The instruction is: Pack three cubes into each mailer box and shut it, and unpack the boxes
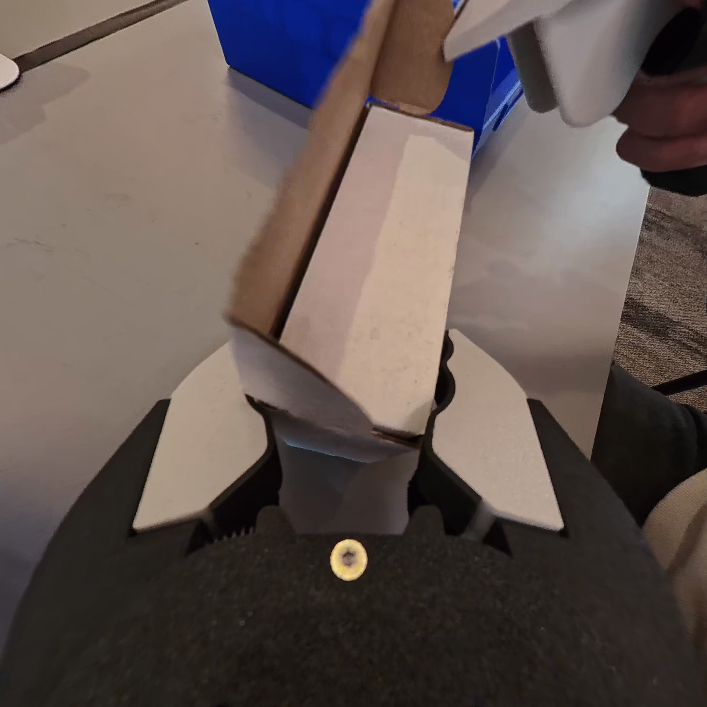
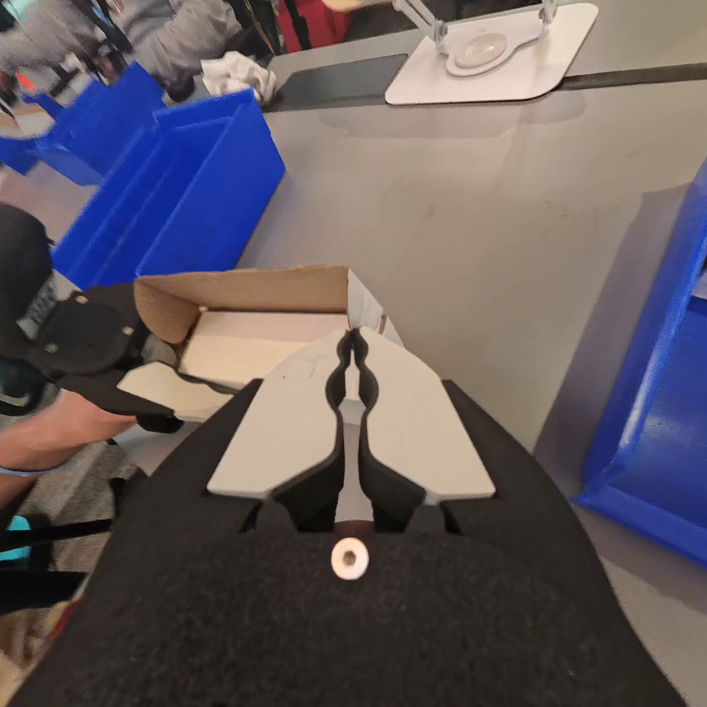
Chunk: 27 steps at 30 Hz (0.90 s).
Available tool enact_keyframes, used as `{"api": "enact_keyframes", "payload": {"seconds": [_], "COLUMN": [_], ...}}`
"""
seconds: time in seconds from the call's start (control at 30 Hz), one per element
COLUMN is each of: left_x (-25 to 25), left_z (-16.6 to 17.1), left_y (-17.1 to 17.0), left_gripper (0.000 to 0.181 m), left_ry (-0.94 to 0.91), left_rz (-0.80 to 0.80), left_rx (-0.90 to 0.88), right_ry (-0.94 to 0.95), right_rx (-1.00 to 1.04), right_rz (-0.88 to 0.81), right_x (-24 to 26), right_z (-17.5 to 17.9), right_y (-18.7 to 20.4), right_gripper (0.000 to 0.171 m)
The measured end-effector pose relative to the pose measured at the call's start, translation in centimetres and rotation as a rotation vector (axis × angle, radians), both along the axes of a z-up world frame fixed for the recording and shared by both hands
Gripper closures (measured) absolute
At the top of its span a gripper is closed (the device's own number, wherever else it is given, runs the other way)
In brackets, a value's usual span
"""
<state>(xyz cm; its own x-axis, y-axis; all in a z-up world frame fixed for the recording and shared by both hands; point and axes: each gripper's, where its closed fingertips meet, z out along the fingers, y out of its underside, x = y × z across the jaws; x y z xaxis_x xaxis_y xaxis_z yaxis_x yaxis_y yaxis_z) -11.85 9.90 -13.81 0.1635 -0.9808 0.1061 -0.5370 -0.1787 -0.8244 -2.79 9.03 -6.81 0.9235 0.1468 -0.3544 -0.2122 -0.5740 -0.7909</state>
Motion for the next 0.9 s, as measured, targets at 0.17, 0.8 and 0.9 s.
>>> {"api": "enact_keyframes", "payload": {"seconds": [0.17, 0.8, 0.9], "left_x": [0.0, 0.2, 0.2], "left_z": [0.0, 0.1, 0.1], "left_y": [0.0, 0.2, 0.1], "left_gripper": [0.093, 0.094, 0.094], "left_ry": [-0.002, -0.018, -0.018], "left_rz": [-0.001, 0.034, 0.019], "left_rx": [-0.003, -0.01, -0.012], "right_ry": [-0.041, -0.059, -0.069], "right_rx": [-0.003, 0.0, 0.022], "right_rz": [0.001, -0.028, -0.053], "right_x": [0.3, 0.3, 0.2], "right_z": [0.1, -1.1, -1.1], "right_y": [0.3, -0.1, -0.1], "right_gripper": [0.171, 0.171, 0.171]}}
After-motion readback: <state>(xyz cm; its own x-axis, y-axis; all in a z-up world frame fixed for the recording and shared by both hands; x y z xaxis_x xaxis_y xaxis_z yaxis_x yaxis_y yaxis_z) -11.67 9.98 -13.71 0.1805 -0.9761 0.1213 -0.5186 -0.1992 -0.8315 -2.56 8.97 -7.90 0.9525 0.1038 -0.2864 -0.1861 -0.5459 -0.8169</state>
